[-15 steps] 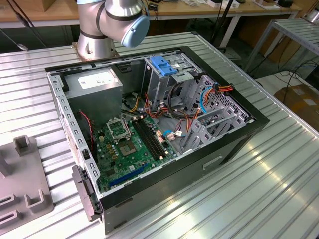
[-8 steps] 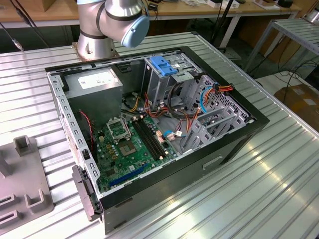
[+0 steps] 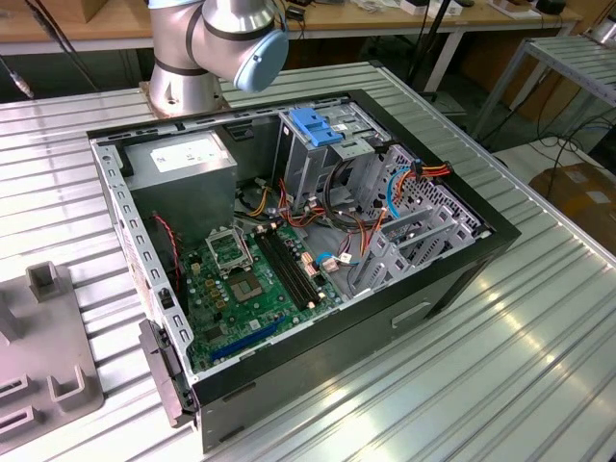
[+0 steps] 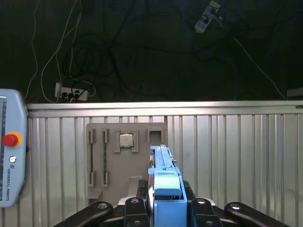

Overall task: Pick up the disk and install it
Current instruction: 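Pick up the disk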

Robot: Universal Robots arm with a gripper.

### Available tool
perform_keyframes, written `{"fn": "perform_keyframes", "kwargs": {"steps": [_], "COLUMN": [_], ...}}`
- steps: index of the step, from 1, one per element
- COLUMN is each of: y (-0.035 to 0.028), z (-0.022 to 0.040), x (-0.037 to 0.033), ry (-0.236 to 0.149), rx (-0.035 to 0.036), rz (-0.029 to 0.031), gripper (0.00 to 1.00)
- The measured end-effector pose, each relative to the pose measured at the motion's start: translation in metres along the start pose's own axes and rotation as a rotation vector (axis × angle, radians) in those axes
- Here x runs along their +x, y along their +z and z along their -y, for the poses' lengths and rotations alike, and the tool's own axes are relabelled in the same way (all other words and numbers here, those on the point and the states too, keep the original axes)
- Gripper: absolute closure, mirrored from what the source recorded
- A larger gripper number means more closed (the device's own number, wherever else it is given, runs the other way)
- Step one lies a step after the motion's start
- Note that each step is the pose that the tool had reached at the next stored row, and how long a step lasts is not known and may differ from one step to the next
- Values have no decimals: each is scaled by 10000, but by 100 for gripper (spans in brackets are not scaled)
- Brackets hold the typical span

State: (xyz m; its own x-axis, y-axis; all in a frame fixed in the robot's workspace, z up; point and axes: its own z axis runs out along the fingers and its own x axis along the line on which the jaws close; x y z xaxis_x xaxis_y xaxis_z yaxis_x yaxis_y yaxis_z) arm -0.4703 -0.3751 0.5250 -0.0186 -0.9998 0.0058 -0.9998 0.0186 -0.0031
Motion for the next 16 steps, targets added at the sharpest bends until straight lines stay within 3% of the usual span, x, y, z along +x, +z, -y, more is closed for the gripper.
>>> {"fn": "perform_keyframes", "kwargs": {"steps": [4, 9, 11, 14, 16], "y": [-59, -64, -64, -64, -63], "z": [0, 4, 40, 161, 197], "x": [0, 0, 0, -3, -4], "ry": [0, 1, 0, 1, 1], "rx": [0, 2, 0, -1, 1], "rz": [1, 1, 0, 0, 0], "gripper": [63, 63, 63, 63, 63]}}
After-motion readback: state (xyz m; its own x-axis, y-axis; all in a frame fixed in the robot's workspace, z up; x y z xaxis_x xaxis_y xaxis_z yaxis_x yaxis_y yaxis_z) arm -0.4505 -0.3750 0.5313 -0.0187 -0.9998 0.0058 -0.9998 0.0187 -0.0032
